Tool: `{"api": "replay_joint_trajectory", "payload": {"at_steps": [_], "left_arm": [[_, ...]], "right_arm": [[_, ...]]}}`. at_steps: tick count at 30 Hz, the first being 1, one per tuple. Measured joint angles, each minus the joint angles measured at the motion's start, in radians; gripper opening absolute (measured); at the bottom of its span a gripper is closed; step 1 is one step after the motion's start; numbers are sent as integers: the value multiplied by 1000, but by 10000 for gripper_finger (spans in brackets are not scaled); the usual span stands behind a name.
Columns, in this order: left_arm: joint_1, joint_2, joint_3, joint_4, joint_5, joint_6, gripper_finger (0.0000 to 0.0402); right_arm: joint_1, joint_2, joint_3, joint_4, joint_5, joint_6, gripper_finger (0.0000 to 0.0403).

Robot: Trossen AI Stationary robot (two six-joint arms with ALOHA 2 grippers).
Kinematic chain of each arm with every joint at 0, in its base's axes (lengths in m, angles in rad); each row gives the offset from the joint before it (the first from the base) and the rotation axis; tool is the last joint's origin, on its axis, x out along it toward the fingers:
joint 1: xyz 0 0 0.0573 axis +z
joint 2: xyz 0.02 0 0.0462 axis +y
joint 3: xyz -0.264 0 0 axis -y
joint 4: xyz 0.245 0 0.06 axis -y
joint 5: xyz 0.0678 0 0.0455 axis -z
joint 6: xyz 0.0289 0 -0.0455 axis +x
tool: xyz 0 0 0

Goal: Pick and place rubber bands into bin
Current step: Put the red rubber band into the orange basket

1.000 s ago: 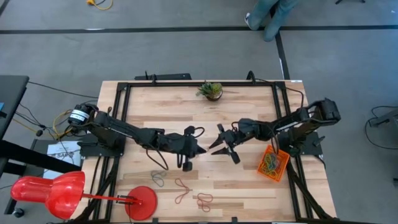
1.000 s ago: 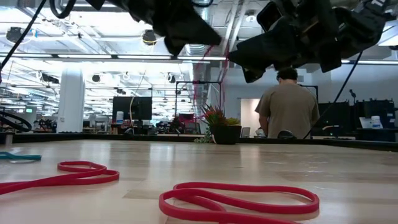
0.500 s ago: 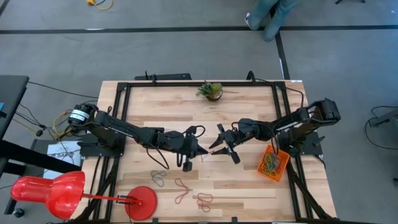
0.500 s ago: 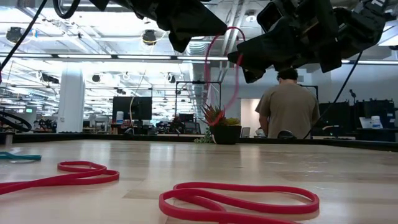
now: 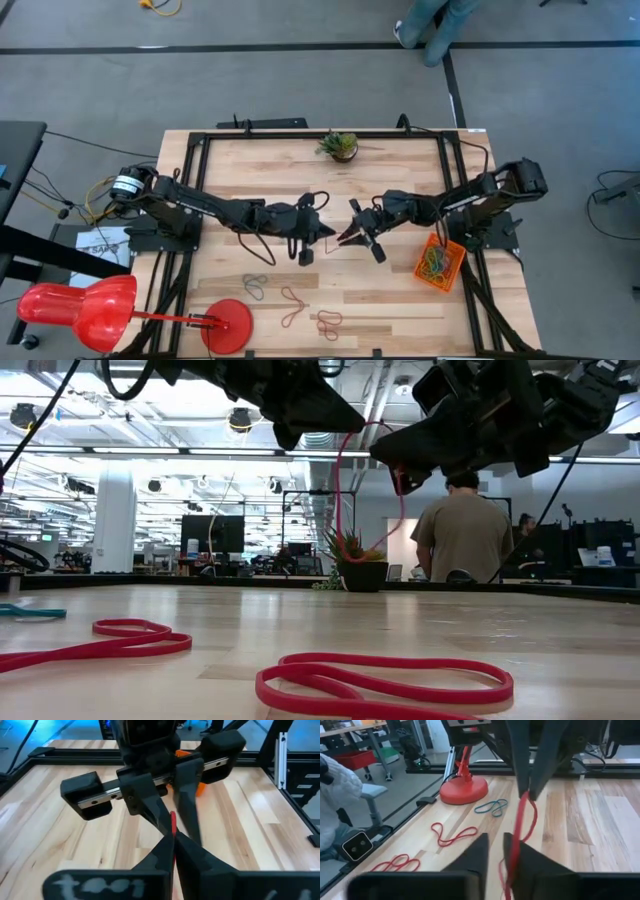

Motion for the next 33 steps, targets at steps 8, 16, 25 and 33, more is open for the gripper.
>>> {"api": "replay_joint_trajectory", "payload": {"at_steps": [8, 16, 25, 33], "left_arm": [[0, 0, 0, -17, 0, -4, 0], [0, 0, 0, -23, 0, -4, 0], [0, 0, 1, -77, 8, -28, 0], [0, -1, 1, -124, -52, 20, 0]], "right_arm": [[-33, 0, 0, -64, 22, -17, 13], [-35, 0, 0, -97, 80, -18, 6], [-35, 0, 0, -97, 80, -18, 3], [-35, 0, 0, -97, 80, -17, 1]]}}
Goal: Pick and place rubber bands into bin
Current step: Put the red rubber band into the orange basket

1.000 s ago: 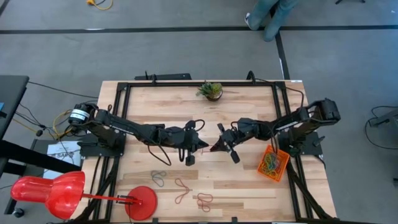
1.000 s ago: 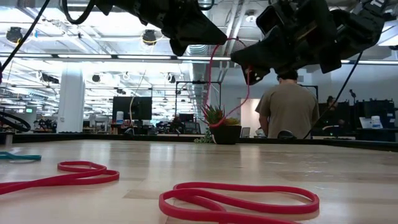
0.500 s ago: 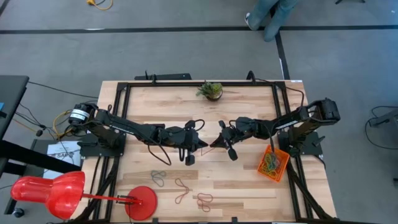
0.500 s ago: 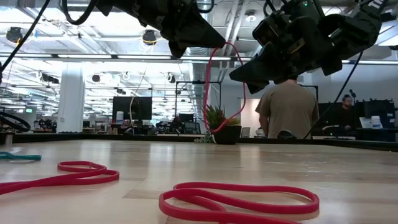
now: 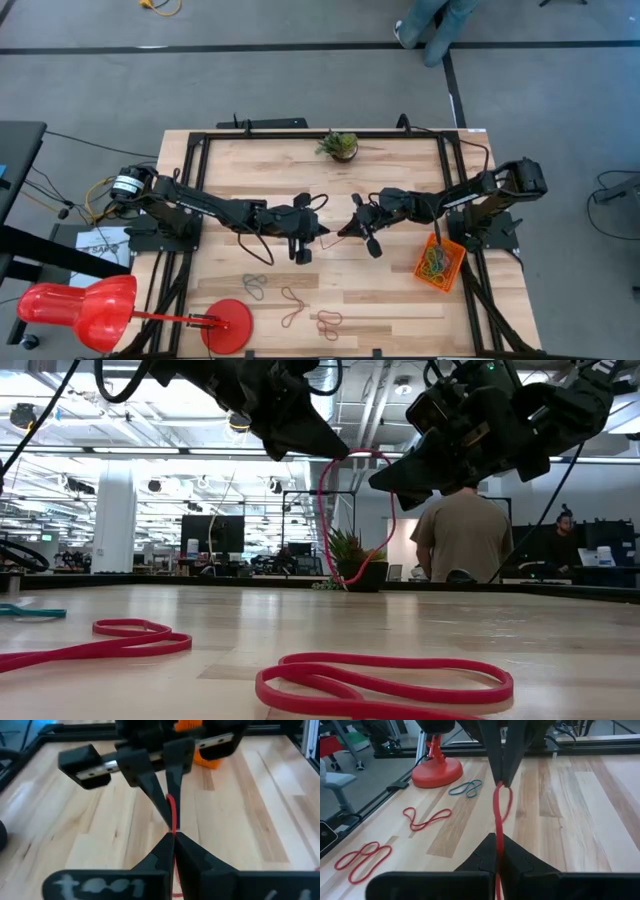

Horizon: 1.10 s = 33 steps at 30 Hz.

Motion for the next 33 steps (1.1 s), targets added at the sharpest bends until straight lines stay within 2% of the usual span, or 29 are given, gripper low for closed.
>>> {"api": "replay_joint_trajectory", "payload": {"at_steps": [6, 15, 19, 25, 33], "left_arm": [[1, -1, 1, 59, 2, -2, 9], [1, -1, 1, 50, -45, -45, 92], [1, 0, 0, -1, -69, -68, 115], [1, 0, 0, -77, -69, -84, 117], [1, 0, 0, -134, -59, -84, 117]], "right_arm": [[0, 0, 0, 0, 0, 0, 1], [0, 0, 0, -7, 1, 2, 1], [-9, -18, 0, -114, 2, 72, 1], [-18, -182, 0, -310, 2, 233, 1], [100, -501, 0, -610, 7, 339, 0]]}}
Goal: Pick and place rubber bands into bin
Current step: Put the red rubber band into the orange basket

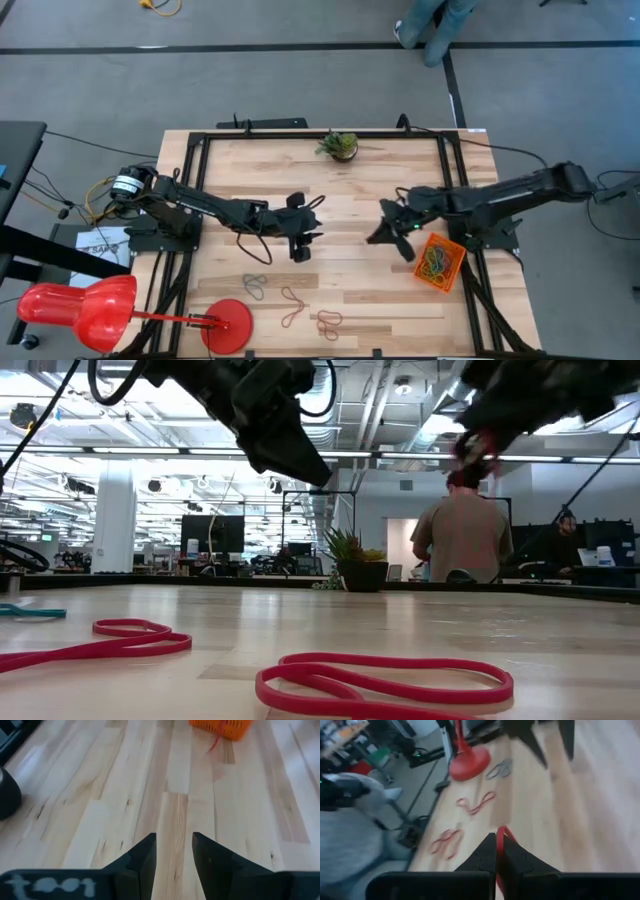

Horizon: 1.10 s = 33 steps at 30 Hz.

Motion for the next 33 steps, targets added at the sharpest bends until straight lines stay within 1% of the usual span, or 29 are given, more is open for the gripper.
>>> {"api": "replay_joint_trajectory", "payload": {"at_steps": [5, 8, 10, 12, 15, 18, 20, 23, 26, 30, 33], "left_arm": [[0, 0, 0, -36, 0, 5, 116], [0, 0, 0, -37, -3, 14, 116], [0, 0, 0, -35, -4, 34, 116], [0, 0, 0, -30, -6, 52, 116], [0, 0, -1, -27, -18, 58, 116], [0, 1, -1, -27, -26, 59, 116], [3, 1, -1, -27, -27, 75, 116], [4, 1, -1, -27, -27, 110, 116], [6, 1, -1, -25, -28, 140, 116], [11, 1, -1, -24, -28, 150, 116], [15, 1, -1, -25, -26, 150, 116]], "right_arm": [[85, -190, 0, -350, 27, 295, 0], [131, -289, 0, -587, 53, 561, 0], [164, -337, 0, -717, 64, 734, 0], [200, -373, 0, -850, 63, 875, 0], [266, -406, -1, -1024, 59, 1096, 0], [338, -425, 2, -1007, 76, 1195, 0], [383, -424, 3, -1018, 67, 1284, 0], [450, -422, 2, -1024, 43, 1360, 0], [508, -422, 2, -1020, 42, 1449, 0], [573, -421, 2, -1019, 38, 1613, 0], [616, -402, 2, -1081, -5, 1755, 0]]}}
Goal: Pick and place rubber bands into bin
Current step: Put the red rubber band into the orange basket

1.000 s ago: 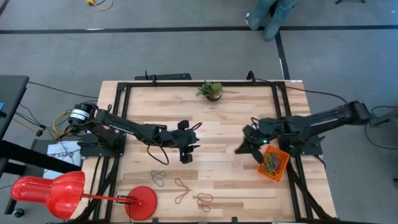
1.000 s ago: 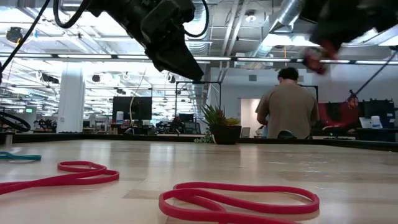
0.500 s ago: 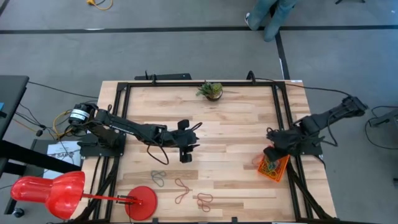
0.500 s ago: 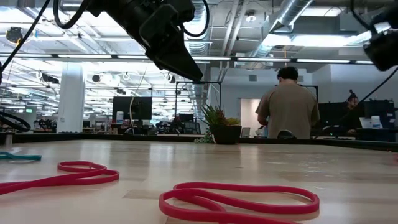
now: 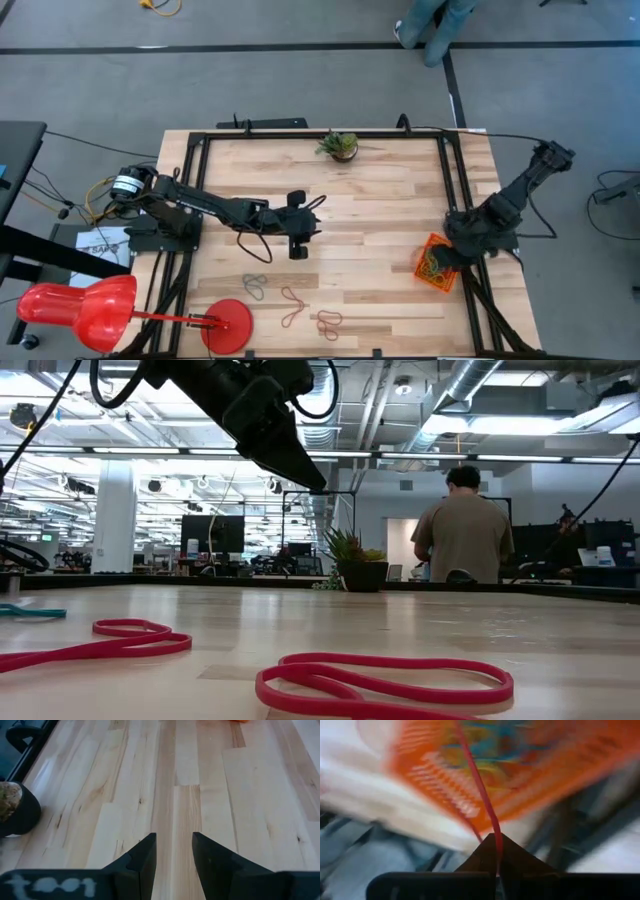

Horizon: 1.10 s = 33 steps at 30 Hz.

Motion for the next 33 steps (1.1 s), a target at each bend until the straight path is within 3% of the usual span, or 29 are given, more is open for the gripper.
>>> {"api": "replay_joint_trajectory", "payload": {"at_steps": [6, 15, 23, 29, 33], "left_arm": [[6, 0, 0, -3, -1, 0, 116], [5, 0, 0, -4, 1, 0, 116], [5, 0, 0, -3, 1, 0, 116], [5, 0, 0, -3, 1, -9, 116], [5, 0, 0, -4, 2, -9, 116]], "right_arm": [[77, 121, 0, -76, 10, 48, 0], [117, 314, 0, 117, 53, -7, 0], [115, 295, 35, 162, 143, -23, 0], [115, 280, 92, 84, 200, -121, 0], [115, 305, 92, 53, 346, -212, 0]]}}
